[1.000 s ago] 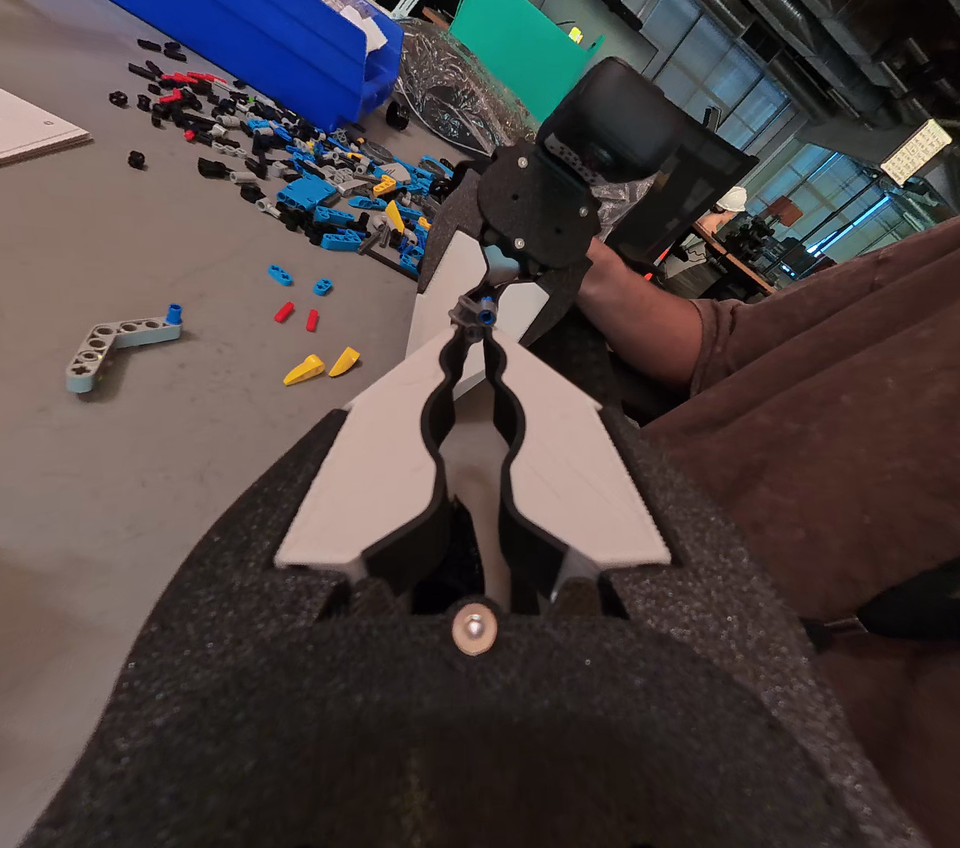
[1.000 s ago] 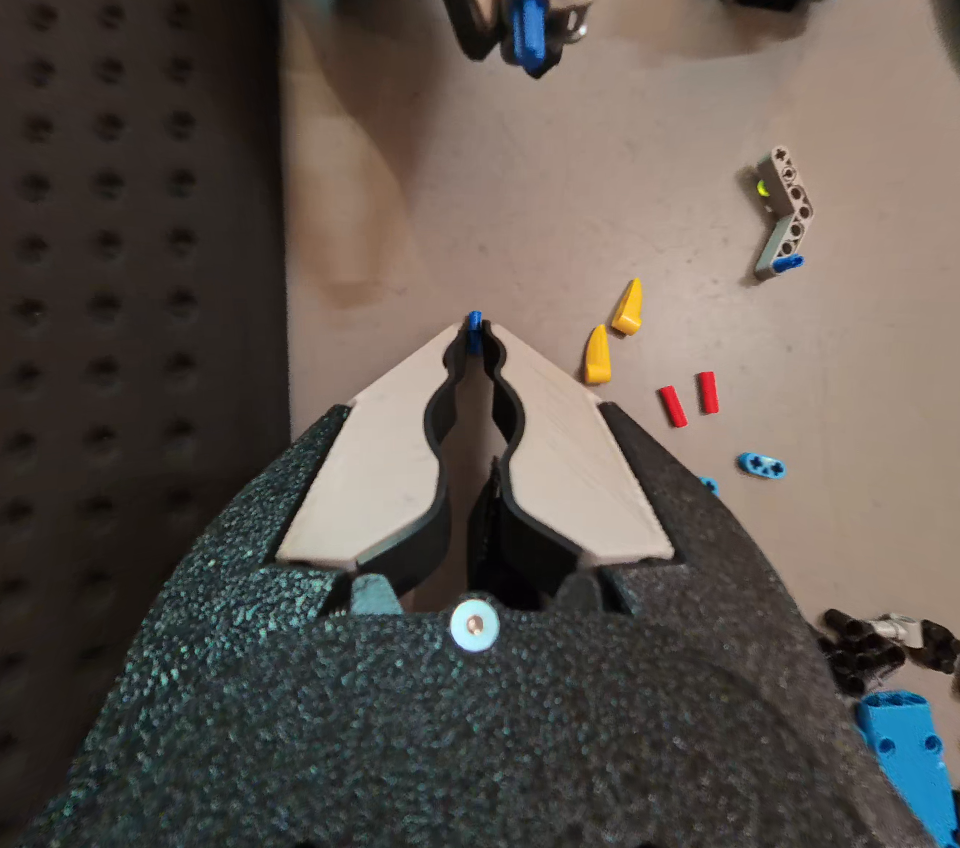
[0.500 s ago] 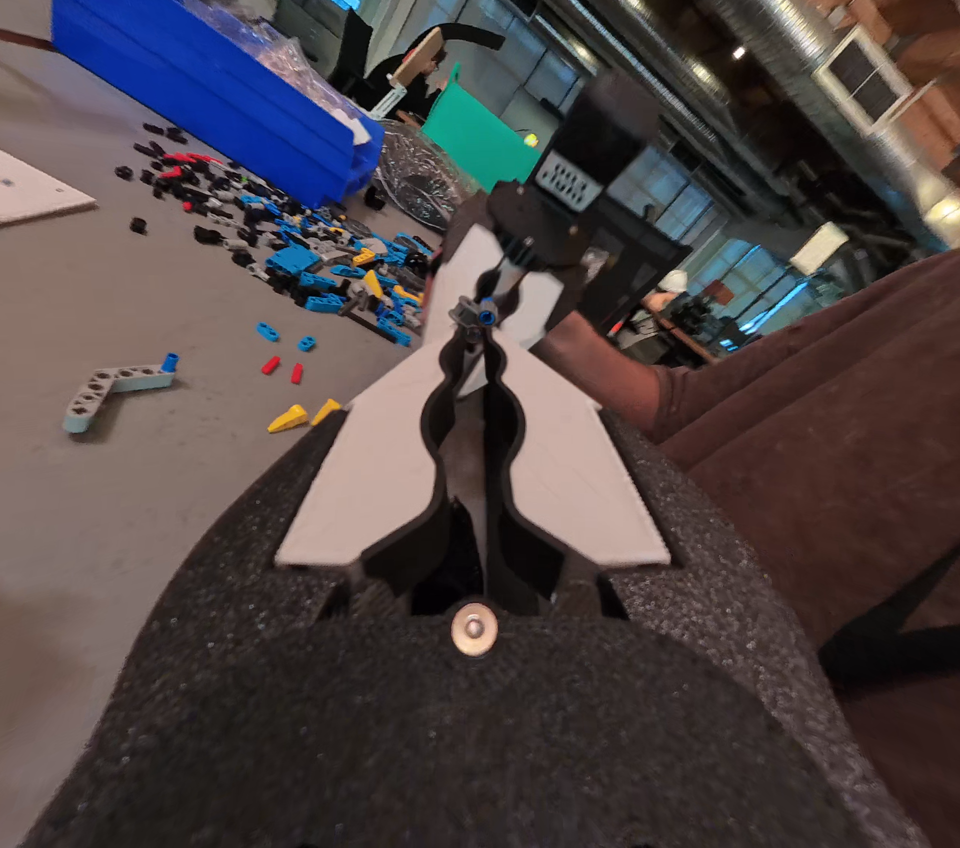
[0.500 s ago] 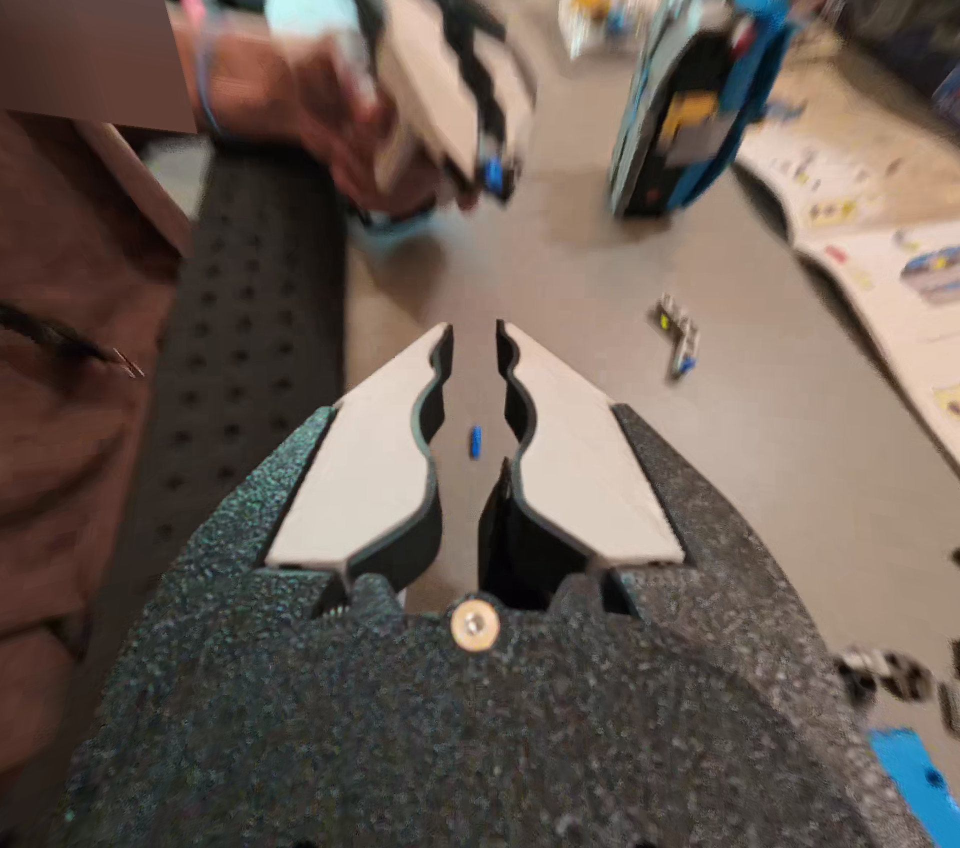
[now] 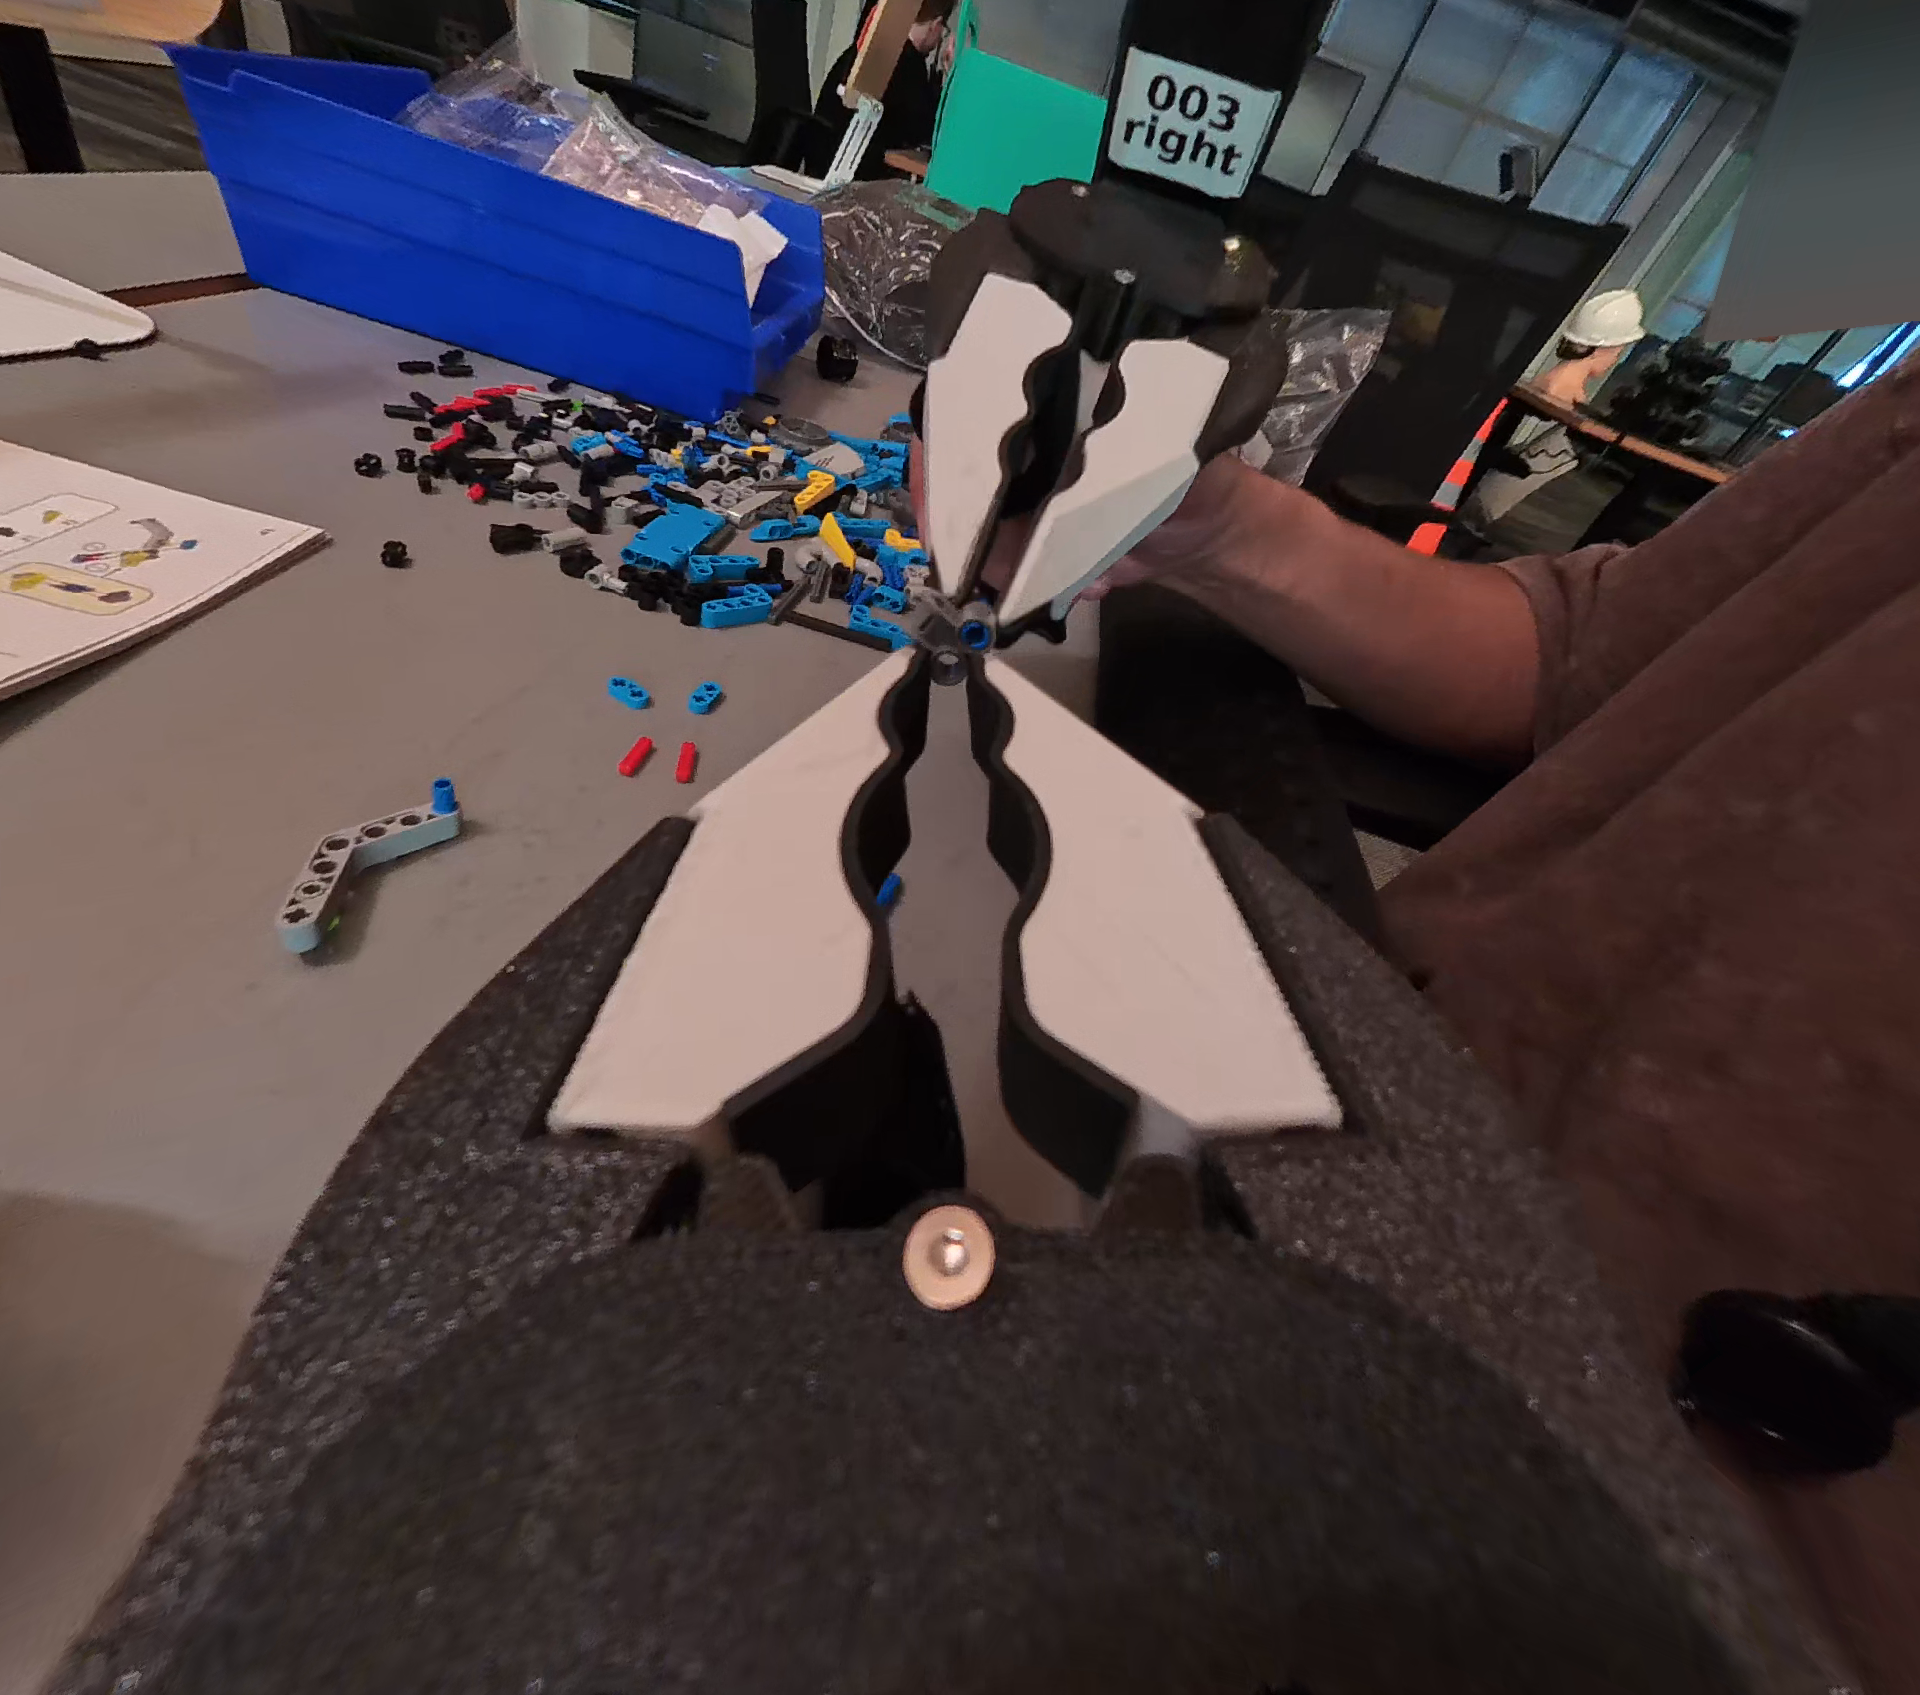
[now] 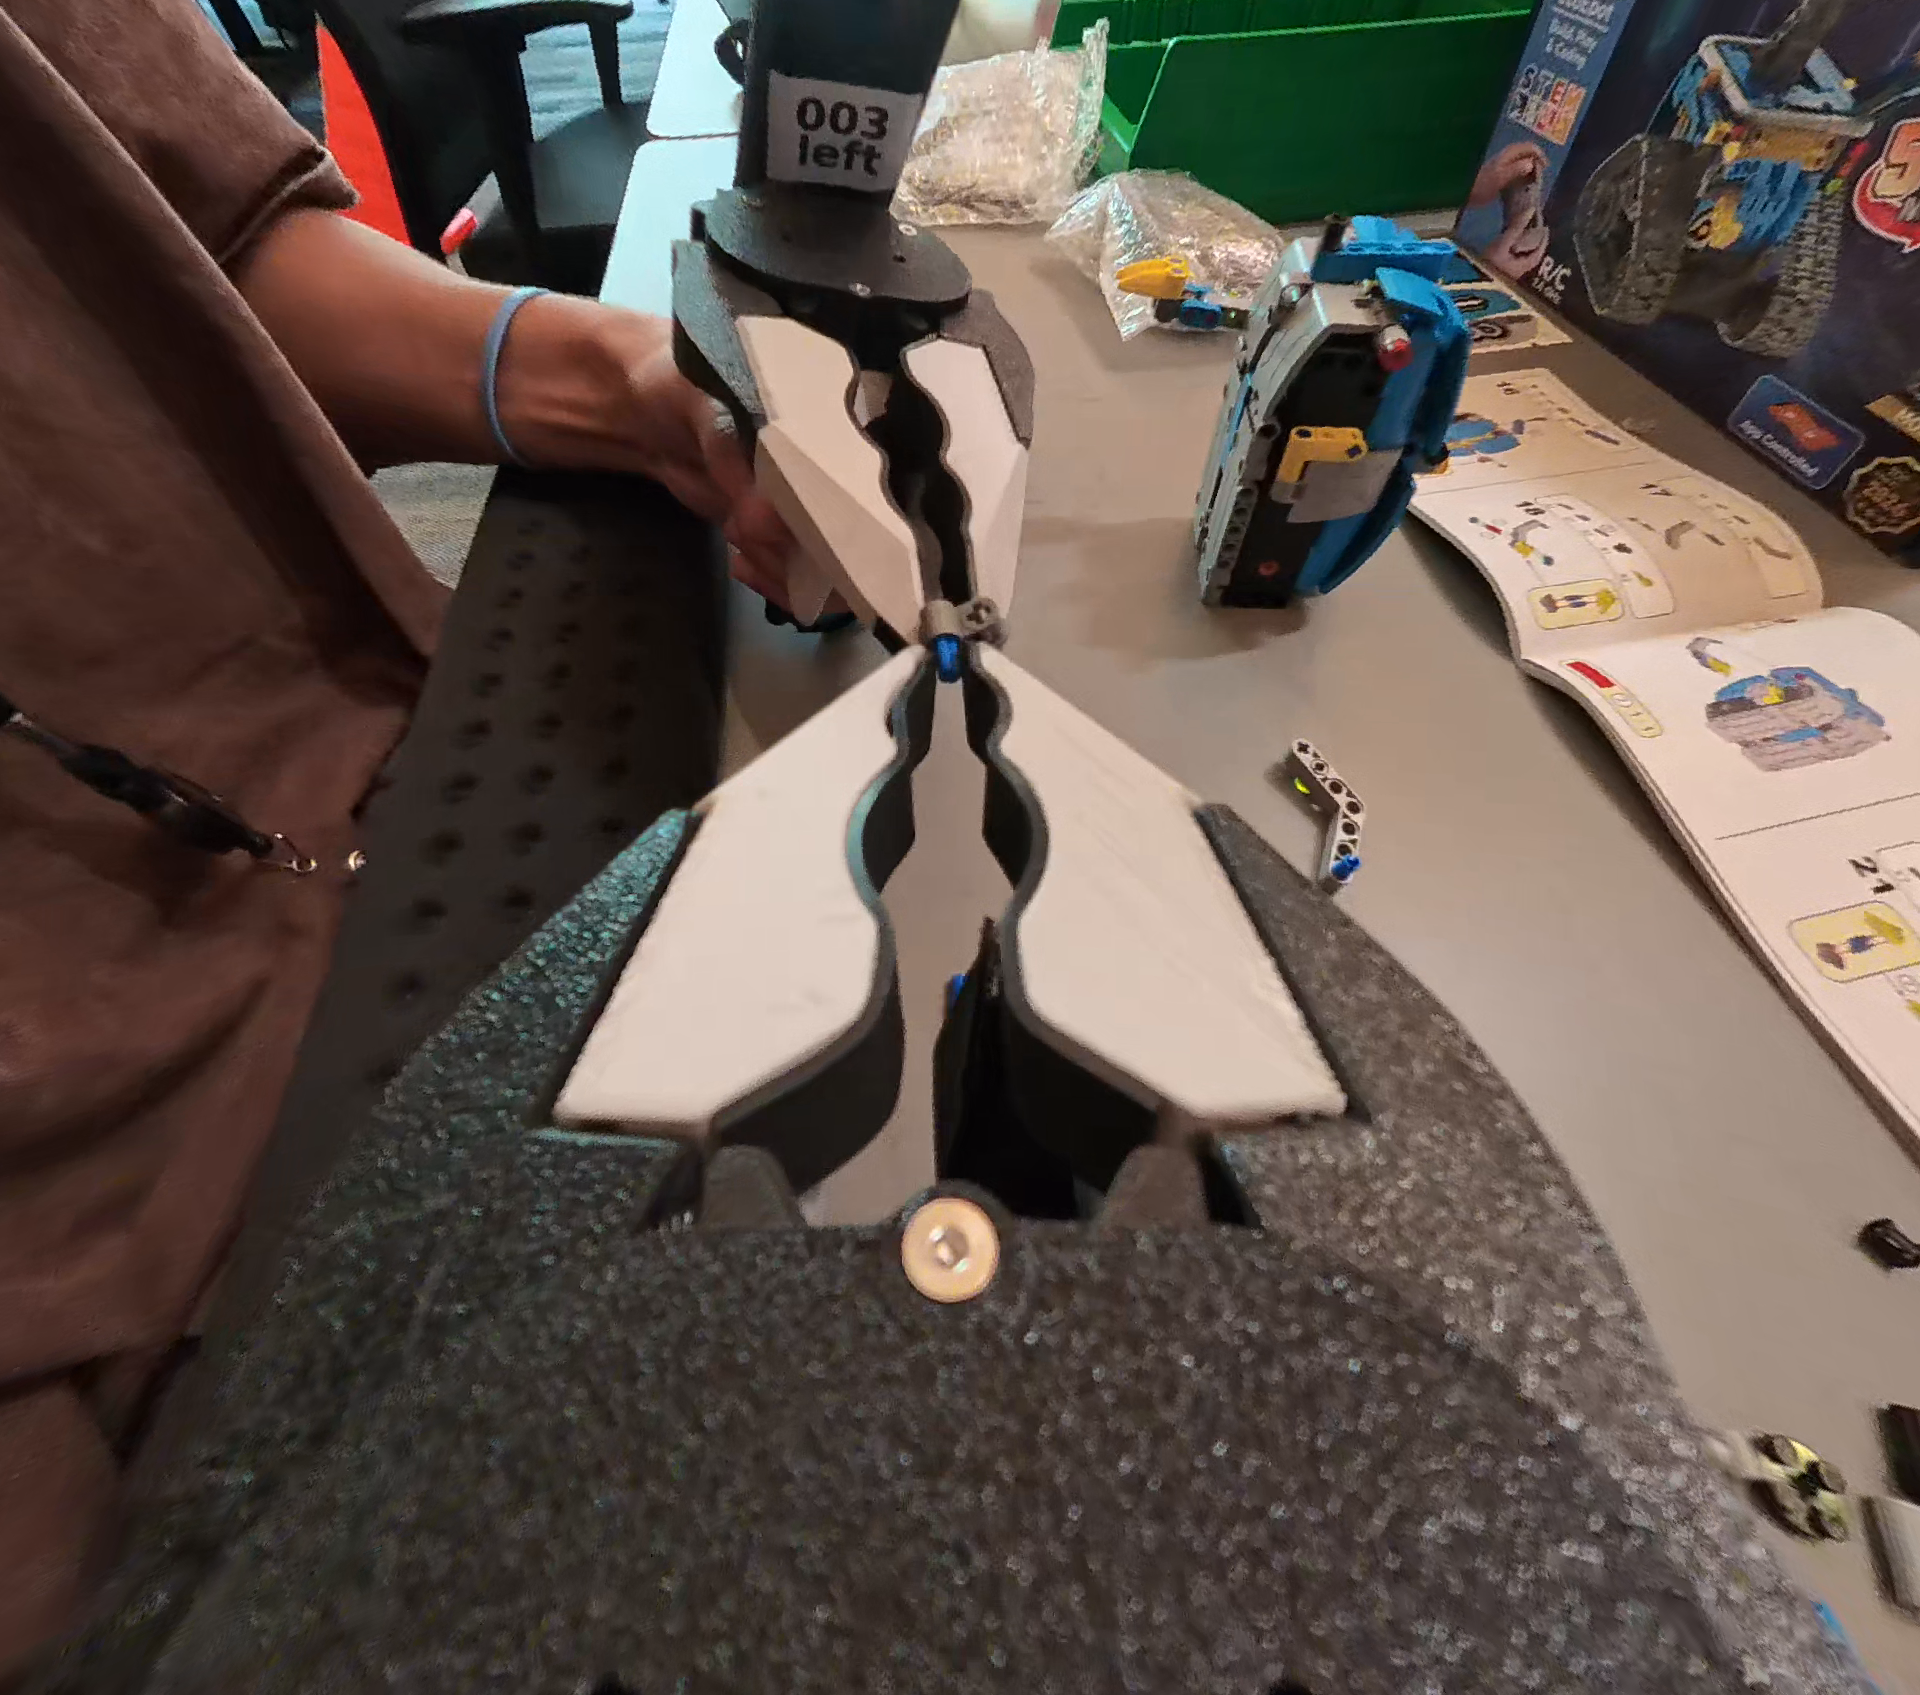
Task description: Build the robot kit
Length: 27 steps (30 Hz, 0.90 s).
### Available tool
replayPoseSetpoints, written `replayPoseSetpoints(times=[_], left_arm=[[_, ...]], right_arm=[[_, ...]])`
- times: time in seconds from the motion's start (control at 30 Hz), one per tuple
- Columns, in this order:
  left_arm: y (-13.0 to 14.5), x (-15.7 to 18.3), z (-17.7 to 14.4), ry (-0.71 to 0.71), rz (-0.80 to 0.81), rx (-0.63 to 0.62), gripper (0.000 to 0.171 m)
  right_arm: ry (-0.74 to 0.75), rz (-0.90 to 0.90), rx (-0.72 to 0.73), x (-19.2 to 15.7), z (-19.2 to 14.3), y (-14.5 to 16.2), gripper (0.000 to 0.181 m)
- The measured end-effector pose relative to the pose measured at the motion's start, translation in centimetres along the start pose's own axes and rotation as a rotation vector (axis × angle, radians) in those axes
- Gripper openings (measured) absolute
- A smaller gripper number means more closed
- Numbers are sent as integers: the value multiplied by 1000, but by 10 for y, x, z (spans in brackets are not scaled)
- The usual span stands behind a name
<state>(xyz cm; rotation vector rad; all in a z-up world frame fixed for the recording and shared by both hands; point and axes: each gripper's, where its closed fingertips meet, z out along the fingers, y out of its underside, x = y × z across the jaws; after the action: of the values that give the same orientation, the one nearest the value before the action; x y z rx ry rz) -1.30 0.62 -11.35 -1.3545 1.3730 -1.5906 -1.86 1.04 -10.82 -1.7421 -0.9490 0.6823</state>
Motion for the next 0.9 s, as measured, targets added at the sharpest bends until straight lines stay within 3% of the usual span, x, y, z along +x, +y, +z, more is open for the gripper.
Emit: replayPoseSetpoints(times=[0.13,0.33,0.4,0.5,0.67,0.9], left_arm=[[2,-6,0,20,-140,-7,7],[-24,-7,-15,227,-521,160,20],[-28,-10,-19,250,-573,195,20],[-30,-8,-20,279,-604,203,21],[-28,1,-16,341,-648,182,24],[-23,6,-15,327,-580,140,14]], right_arm=[[122,-200,-81,4,0,3,4],[479,-956,-207,17,-3,-6,4],[621,-1160,-214,20,-5,-13,4],[720,-1400,-212,15,-2,-16,3],[767,-1586,-227,6,7,-16,4],[787,-1612,-165,0,9,-17,3]])
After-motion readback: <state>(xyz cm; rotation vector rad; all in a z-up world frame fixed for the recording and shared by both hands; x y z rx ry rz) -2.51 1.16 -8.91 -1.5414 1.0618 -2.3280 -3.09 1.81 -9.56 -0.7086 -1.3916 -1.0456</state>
